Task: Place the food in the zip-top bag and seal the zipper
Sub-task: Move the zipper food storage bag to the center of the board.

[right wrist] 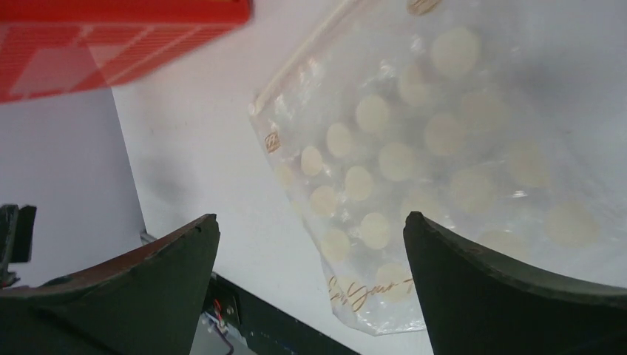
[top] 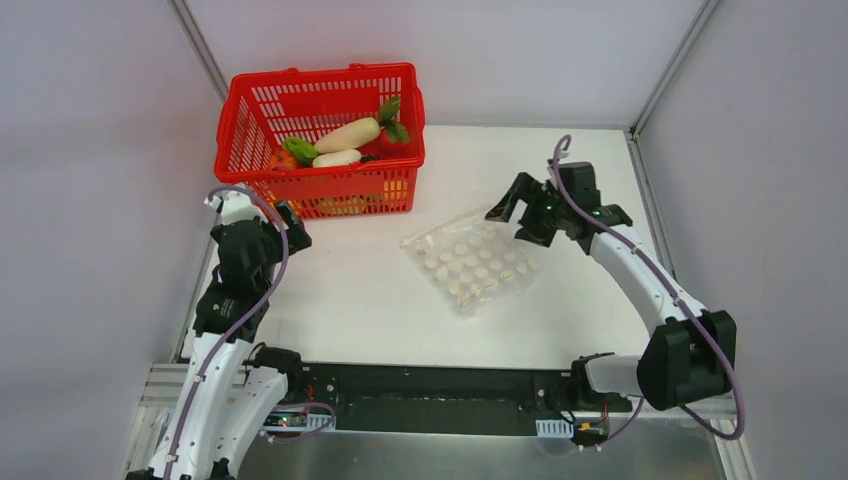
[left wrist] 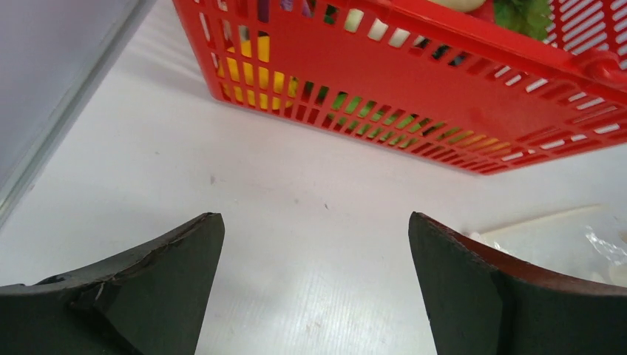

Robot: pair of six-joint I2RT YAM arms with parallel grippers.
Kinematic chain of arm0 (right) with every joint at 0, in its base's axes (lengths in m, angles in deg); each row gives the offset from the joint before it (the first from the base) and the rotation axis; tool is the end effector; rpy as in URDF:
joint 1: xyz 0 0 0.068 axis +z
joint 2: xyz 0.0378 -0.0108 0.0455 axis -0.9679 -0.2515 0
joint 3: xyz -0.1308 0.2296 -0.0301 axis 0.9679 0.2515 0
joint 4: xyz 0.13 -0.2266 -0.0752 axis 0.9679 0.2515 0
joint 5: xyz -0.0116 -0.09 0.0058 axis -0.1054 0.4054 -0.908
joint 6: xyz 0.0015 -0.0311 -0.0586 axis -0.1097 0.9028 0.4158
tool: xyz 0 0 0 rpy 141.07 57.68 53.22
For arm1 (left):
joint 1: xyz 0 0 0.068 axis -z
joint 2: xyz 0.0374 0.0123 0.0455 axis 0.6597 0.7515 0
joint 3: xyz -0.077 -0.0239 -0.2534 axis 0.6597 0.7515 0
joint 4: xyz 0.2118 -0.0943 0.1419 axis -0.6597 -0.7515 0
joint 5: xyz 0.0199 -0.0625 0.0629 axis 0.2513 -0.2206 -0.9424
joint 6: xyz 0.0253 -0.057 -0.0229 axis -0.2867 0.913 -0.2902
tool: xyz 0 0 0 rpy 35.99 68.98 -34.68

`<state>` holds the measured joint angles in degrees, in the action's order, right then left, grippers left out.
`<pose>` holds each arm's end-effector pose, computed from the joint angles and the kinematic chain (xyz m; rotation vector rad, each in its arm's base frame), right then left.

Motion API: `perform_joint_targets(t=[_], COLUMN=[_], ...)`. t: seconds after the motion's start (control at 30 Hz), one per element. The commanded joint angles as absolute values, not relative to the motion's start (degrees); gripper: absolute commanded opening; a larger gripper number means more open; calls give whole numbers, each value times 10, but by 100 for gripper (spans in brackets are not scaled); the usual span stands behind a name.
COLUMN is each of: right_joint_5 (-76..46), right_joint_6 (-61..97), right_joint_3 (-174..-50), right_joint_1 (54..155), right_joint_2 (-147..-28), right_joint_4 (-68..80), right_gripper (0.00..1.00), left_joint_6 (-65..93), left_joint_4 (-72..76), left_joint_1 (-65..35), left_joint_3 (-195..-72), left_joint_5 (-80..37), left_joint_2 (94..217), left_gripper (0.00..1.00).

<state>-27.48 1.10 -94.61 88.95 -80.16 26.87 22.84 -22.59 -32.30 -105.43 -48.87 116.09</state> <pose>0.2949 0.0899 0.2753 -0.0005 2.2773 0.7493 0.1755 -0.0101 0.3319 -0.4068 1.7505 -0.0618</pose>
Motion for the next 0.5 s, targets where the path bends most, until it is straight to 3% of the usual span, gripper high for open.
perform_joint_targets(t=[0.0,0.07,0.2,0.33,0.47], right_joint_5=[-253,-201,-146,-169,-100], right_joint_6=[13,10,22,30,65], right_joint_3=[-1001,-1006,-1024,-1034,-1032], right_joint_1=[982,1025,1118,1181,1226], right_joint_2=[-830,-843,-878,-947,-1015], right_joint_4=[281,277,259,240,265], right_gripper=[97,96,95,95,98], left_joint_6=[206,192,281,252,260], left_joint_4=[-146,-144,-240,-214,-202], left_joint_1=[-322,-322,-322,-322,-322], left_joint_3=[-1030,-1021,-1040,-1036,-1048], left_joint_5=[-399,-353,-413,-353,-329], left_joint_2=[1114,1098,1082,1066,1075], left_gripper=[100,100,100,100,100])
